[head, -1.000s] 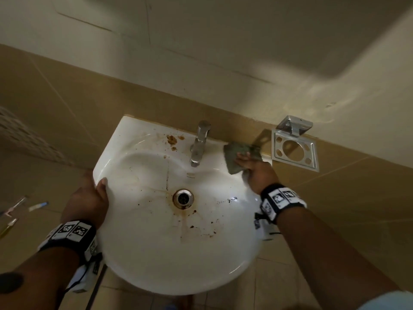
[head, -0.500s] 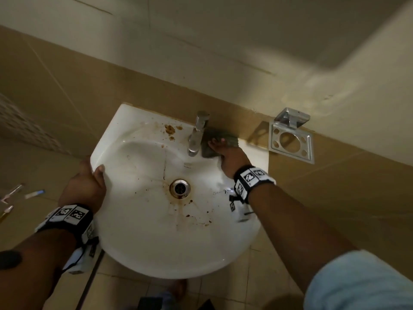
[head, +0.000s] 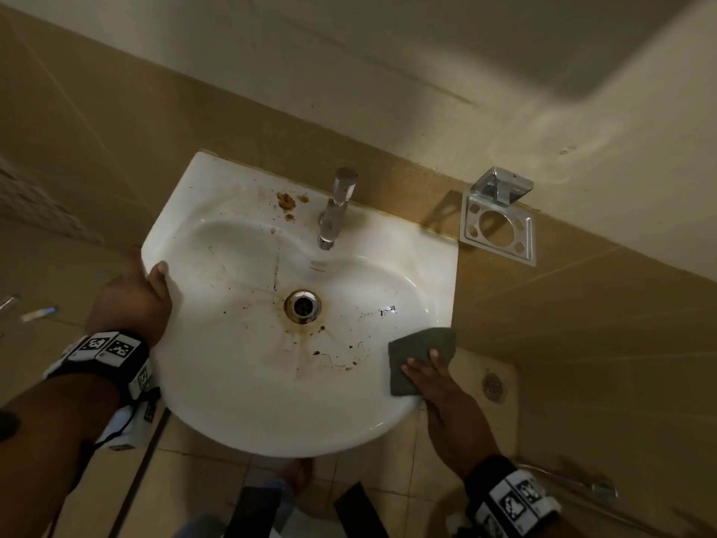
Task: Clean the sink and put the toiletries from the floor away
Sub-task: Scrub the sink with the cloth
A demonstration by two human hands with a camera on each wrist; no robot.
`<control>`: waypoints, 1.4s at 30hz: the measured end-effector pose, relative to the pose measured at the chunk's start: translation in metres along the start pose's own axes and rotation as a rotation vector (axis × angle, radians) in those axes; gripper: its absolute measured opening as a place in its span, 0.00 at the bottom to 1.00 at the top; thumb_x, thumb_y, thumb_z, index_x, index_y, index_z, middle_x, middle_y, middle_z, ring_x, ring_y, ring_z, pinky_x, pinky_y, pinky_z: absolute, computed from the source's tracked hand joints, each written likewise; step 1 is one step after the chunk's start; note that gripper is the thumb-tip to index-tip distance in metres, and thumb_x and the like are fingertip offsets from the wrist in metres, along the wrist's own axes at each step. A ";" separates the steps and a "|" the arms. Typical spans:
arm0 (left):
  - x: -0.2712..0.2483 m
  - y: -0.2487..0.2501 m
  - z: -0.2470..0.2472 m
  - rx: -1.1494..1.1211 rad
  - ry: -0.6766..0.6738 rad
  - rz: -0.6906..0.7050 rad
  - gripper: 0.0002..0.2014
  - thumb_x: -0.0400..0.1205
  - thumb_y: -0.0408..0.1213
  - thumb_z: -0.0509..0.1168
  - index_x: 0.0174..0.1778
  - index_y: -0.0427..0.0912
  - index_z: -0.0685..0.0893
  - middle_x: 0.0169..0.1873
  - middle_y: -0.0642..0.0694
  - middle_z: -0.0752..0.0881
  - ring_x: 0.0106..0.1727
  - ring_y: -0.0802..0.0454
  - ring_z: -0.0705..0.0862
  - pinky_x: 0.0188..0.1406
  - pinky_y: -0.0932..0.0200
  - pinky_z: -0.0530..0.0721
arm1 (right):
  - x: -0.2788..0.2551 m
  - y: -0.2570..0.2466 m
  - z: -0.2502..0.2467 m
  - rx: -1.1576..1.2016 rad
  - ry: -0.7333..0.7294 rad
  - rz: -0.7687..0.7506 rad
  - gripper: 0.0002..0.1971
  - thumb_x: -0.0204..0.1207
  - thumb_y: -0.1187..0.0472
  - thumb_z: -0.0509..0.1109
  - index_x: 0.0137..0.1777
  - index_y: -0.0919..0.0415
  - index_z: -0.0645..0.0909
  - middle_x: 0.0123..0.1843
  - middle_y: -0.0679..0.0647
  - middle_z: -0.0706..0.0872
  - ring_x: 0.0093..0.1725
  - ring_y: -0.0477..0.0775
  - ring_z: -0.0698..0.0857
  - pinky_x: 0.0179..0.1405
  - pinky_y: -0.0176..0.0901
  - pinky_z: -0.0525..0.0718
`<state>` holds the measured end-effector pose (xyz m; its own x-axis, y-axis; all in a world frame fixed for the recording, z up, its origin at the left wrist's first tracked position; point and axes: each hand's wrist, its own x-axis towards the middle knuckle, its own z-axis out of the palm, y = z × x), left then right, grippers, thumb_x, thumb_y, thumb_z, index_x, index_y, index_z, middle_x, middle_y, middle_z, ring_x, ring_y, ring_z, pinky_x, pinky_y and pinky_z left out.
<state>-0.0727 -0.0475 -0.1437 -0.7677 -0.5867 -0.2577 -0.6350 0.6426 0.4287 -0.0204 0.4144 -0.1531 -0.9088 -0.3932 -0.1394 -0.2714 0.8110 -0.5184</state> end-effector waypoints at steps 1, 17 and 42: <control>0.000 0.000 0.000 -0.003 0.000 -0.003 0.22 0.90 0.50 0.51 0.77 0.42 0.64 0.54 0.20 0.82 0.53 0.17 0.82 0.52 0.32 0.80 | 0.001 -0.003 0.003 0.027 0.018 0.012 0.30 0.81 0.76 0.62 0.79 0.49 0.75 0.82 0.39 0.70 0.86 0.44 0.60 0.83 0.34 0.59; 0.005 -0.008 0.008 0.002 0.026 0.036 0.22 0.90 0.50 0.50 0.75 0.40 0.65 0.52 0.20 0.83 0.51 0.17 0.82 0.51 0.32 0.80 | -0.002 -0.004 0.002 0.053 0.081 0.073 0.30 0.81 0.76 0.61 0.80 0.51 0.73 0.83 0.42 0.69 0.87 0.48 0.57 0.84 0.51 0.62; 0.011 -0.021 0.004 -0.228 -0.066 0.060 0.22 0.90 0.51 0.49 0.78 0.46 0.64 0.59 0.31 0.85 0.56 0.27 0.85 0.52 0.44 0.79 | -0.049 -0.107 0.054 -0.099 -0.216 -0.103 0.27 0.86 0.54 0.62 0.83 0.38 0.65 0.84 0.30 0.62 0.86 0.39 0.59 0.73 0.41 0.70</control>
<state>-0.0685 -0.0650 -0.1591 -0.8123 -0.5125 -0.2784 -0.5578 0.5431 0.6276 0.0700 0.3238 -0.1361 -0.7887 -0.5510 -0.2727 -0.3984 0.7959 -0.4559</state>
